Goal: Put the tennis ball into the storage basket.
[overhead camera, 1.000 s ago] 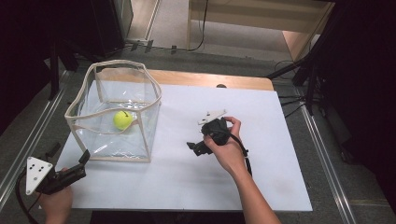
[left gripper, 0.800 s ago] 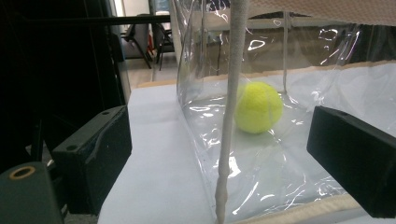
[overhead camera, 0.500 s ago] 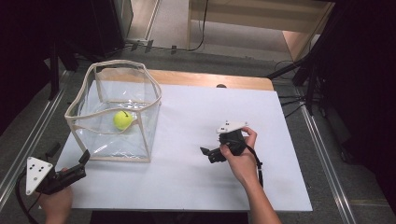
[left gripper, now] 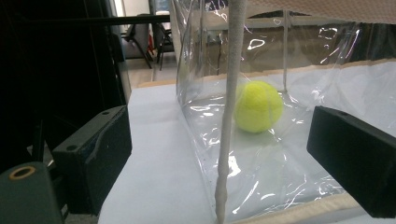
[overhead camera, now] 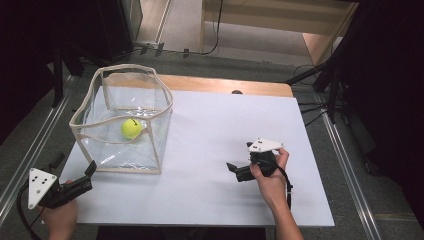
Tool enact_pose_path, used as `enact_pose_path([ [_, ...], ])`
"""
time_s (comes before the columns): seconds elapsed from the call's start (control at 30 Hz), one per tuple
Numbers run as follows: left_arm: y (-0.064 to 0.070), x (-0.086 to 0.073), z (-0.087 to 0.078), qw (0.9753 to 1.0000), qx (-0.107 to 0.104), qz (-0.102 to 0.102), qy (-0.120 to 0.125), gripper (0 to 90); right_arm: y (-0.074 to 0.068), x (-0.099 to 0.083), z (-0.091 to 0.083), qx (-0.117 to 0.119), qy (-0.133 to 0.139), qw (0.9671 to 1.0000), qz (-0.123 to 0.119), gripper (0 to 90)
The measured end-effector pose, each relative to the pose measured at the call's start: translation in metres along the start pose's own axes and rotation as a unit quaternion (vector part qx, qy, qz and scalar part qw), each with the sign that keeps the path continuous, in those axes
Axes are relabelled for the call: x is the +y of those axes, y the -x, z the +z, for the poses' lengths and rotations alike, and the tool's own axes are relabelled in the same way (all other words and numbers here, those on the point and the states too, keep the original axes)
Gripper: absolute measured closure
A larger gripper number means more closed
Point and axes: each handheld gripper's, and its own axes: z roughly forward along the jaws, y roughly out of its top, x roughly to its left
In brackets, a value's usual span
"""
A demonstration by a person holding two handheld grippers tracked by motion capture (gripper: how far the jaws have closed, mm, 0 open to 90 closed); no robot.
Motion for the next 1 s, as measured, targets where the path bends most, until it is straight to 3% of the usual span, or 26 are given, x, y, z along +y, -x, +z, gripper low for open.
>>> enact_pose_path([
  [0.5,0.001,0.000,0.000,1.0000,-0.002,0.003,0.003,6.9,0.009,-0.029,-0.023,-0.024,0.035,0.9989,0.018,0.0],
  [0.8,0.001,0.000,0.000,1.0000,-0.003,0.003,0.004,6.9,0.017,-0.052,-0.040,-0.042,0.055,0.9966,0.045,0.0],
  [1.0,0.001,0.000,0.000,1.0000,-0.002,0.002,0.004,6.9,0.021,-0.064,-0.051,-0.051,0.066,0.9953,0.049,0.0],
])
